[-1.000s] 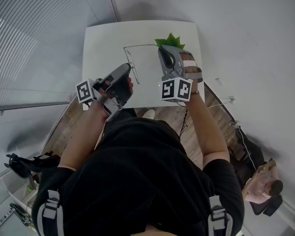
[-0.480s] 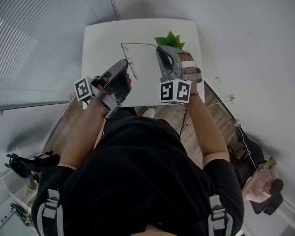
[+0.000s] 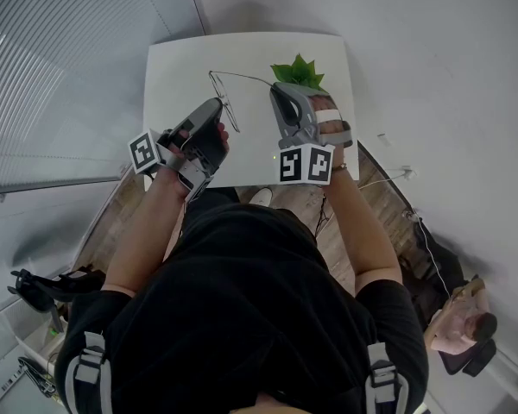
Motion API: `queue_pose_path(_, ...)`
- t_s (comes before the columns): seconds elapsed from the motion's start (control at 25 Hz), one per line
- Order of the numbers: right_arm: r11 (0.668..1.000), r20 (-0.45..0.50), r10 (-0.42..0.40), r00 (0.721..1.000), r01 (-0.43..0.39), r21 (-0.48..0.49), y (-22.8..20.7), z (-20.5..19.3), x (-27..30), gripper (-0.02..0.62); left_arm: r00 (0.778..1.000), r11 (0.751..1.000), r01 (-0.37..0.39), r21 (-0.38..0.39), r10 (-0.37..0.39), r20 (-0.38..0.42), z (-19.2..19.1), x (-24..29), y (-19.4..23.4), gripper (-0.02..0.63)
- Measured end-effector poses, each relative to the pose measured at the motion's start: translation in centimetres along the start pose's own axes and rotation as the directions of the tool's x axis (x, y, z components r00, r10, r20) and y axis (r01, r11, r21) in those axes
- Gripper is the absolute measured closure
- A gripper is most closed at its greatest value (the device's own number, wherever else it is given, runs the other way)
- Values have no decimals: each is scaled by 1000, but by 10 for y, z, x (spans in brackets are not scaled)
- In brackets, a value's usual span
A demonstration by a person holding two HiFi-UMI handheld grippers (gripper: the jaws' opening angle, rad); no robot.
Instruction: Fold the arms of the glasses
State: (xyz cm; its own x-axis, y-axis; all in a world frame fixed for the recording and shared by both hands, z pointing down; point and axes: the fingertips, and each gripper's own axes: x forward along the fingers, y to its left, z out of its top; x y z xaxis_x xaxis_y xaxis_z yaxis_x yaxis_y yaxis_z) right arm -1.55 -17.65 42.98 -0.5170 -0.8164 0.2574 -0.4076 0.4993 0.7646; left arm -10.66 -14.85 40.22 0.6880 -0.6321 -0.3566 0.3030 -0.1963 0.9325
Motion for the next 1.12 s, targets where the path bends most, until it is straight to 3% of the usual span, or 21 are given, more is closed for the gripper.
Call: queue_pose_path(1.12, 1000, 86, 23, 996, -23, -4, 16, 48, -23, 558, 999, 999, 8, 33, -10, 50, 7, 2, -17, 595)
